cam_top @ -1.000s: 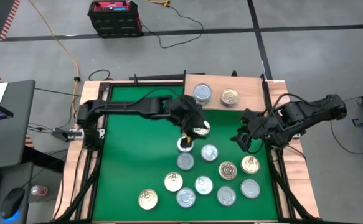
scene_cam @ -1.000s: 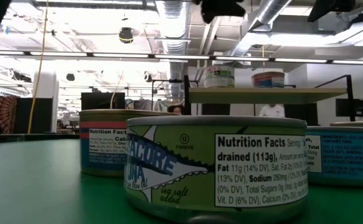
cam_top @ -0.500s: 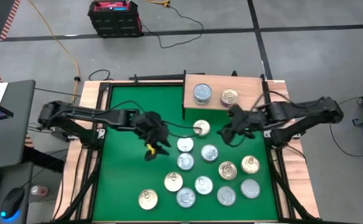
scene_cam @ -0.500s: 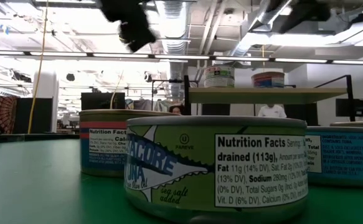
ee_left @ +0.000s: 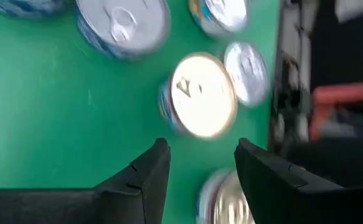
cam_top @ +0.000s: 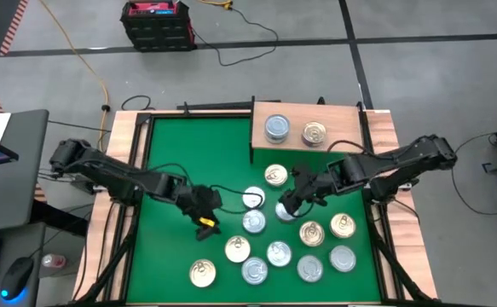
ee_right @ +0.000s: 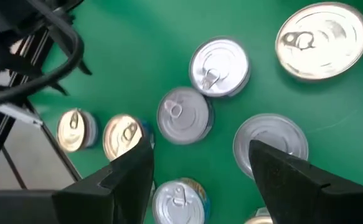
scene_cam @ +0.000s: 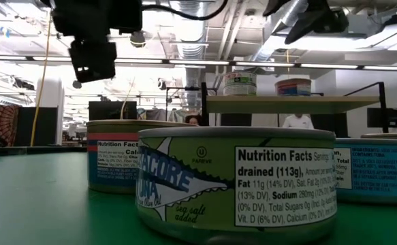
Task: Stack canned seafood by type on shelf
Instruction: Stack the pink tuna can on top of the pink tuna can
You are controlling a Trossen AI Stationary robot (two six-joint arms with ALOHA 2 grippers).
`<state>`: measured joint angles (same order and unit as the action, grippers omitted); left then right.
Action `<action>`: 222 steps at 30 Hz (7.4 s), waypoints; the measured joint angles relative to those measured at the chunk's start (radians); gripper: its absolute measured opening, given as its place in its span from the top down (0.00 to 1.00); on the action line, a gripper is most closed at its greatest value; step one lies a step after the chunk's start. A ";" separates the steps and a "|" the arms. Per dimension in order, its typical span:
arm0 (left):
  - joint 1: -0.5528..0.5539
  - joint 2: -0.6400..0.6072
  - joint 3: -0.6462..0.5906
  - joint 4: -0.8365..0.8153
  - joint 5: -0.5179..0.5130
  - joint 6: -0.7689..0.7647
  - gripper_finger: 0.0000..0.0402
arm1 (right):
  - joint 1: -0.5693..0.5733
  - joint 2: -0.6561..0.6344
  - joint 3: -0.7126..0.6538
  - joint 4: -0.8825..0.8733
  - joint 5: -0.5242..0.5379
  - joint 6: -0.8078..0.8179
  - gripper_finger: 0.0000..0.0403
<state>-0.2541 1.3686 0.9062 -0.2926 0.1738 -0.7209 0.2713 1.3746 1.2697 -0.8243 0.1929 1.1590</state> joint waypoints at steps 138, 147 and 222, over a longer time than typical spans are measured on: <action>0.424 0.120 0.061 -0.289 0.034 0.722 0.53 | 0.207 -0.006 0.001 0.079 0.232 -0.110 0.30; 0.424 0.005 0.091 -0.206 0.148 0.634 0.53 | 0.241 -0.028 0.001 0.077 0.241 -0.141 0.30; 0.743 0.545 0.997 0.291 0.694 -0.116 0.53 | -0.562 -0.548 -0.510 0.939 -0.109 -0.376 0.14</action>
<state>0.4892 1.9141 1.9034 -0.0014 0.8678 -0.8364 -0.2910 0.8266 0.7601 0.1149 0.0837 0.7829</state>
